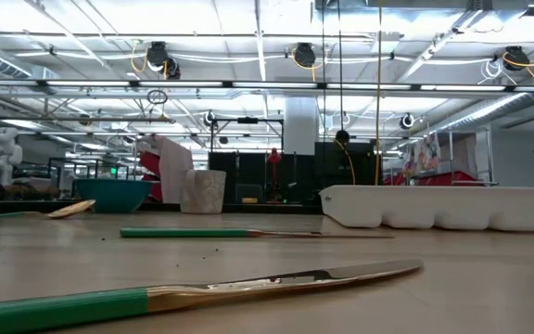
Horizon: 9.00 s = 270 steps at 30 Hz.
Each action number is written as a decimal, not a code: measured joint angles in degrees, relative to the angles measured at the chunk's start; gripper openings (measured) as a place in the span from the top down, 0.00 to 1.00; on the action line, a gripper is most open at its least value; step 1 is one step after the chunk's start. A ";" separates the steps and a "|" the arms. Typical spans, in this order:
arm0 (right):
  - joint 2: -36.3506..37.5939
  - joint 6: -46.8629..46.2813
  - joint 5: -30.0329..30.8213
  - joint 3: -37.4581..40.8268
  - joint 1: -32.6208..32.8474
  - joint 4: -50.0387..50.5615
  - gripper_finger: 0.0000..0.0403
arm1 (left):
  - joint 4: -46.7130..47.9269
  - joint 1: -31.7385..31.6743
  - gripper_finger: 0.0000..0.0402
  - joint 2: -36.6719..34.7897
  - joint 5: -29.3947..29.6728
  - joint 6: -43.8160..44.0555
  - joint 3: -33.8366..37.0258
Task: Sort silverware
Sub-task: Put the green spoon into the white cutlery tray
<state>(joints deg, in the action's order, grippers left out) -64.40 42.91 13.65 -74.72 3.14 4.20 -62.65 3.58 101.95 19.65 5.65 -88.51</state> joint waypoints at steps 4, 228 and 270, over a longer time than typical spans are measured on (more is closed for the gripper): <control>0.52 -0.21 1.96 -0.04 -0.01 -1.16 0.70 | 0.32 0.09 0.98 0.00 -0.07 -0.15 0.00; 16.06 -15.45 8.39 9.97 -34.40 40.11 0.77 | 132.07 -22.59 0.69 -15.44 -26.00 -6.56 10.28; 16.26 -35.49 -2.08 9.99 -34.40 51.92 0.77 | 118.99 -41.97 0.69 -11.14 -27.16 -51.63 39.43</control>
<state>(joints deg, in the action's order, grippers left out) -48.14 7.43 11.57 -64.73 -31.27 56.12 56.34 -38.39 90.81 -7.52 -45.98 -49.08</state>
